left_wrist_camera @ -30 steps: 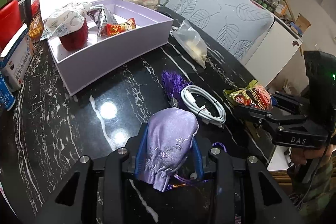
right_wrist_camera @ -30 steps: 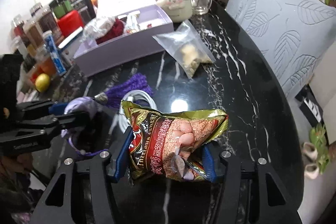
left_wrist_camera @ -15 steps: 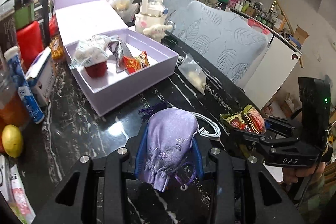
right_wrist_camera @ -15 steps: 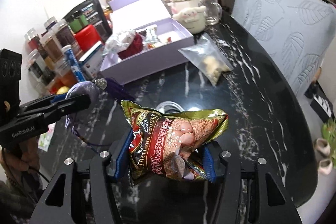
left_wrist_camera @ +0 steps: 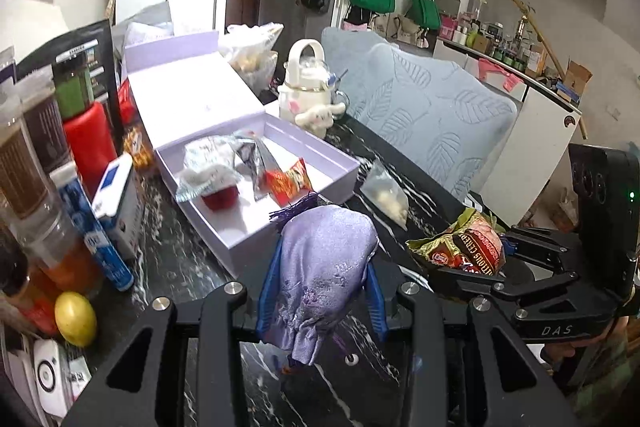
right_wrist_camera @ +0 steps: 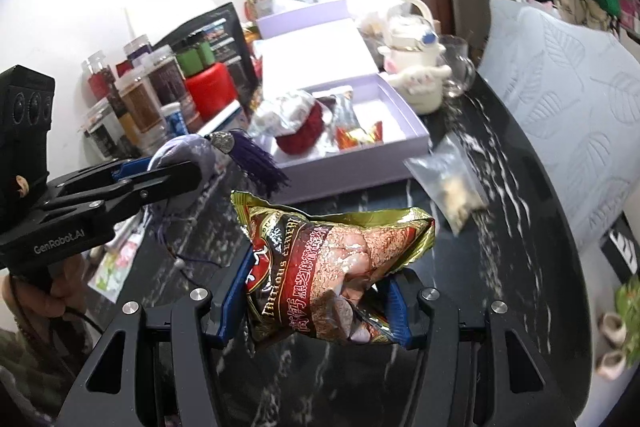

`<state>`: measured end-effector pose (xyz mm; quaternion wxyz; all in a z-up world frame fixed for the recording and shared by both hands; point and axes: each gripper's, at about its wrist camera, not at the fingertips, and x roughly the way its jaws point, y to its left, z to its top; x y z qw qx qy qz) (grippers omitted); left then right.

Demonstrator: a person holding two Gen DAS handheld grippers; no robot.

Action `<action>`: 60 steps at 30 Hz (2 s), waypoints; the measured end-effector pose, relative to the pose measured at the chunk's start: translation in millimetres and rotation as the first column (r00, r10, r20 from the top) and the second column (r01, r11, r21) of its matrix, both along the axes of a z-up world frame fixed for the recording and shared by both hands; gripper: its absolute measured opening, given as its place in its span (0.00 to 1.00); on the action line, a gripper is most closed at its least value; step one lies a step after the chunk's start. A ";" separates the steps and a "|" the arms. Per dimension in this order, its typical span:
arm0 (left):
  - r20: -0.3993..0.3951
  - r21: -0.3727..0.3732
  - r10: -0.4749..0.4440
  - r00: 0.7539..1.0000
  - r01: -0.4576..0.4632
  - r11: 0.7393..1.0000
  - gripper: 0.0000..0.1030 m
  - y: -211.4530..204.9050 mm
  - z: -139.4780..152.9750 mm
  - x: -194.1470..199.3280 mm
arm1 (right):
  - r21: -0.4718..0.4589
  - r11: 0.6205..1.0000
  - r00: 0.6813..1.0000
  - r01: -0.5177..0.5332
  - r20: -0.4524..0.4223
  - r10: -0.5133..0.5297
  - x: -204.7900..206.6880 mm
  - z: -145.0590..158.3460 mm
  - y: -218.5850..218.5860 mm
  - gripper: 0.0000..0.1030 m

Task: Organize soft objects
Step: 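Carry the gold snack bag and lavender pouch toward the lavender box with both grippers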

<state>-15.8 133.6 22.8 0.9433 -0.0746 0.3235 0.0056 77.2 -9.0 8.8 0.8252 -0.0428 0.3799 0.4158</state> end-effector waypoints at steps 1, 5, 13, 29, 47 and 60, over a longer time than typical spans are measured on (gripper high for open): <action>0.007 0.003 0.003 1.000 -0.003 1.000 0.36 1.9 2.0 0.9 | 0.003 1.000 1.000 -0.009 0.002 0.009 3.6 3.0 4.2 0.56; 0.030 0.034 0.007 1.000 -0.008 0.999 0.36 6.8 11.8 7.7 | 0.014 0.999 0.999 -0.035 0.014 0.035 13.9 11.2 15.2 0.56; 0.091 0.074 0.015 0.996 -0.022 0.997 0.36 17.4 34.8 29.5 | 0.051 0.996 0.997 -0.075 0.039 0.073 37.8 31.1 32.1 0.56; 0.189 0.126 0.022 0.982 -0.047 0.991 0.36 42.0 65.9 84.3 | 0.082 0.992 0.989 -0.092 0.119 0.082 90.9 70.3 65.1 0.56; 0.229 0.164 0.078 0.970 -0.118 0.979 0.36 79.8 75.2 148.4 | 0.091 0.991 0.977 -0.098 0.198 0.079 149.5 86.9 106.4 0.56; 0.146 0.170 0.157 0.977 -0.181 0.969 0.36 110.8 45.9 181.9 | 0.065 0.996 0.982 -0.060 0.185 0.047 190.7 55.5 138.7 0.56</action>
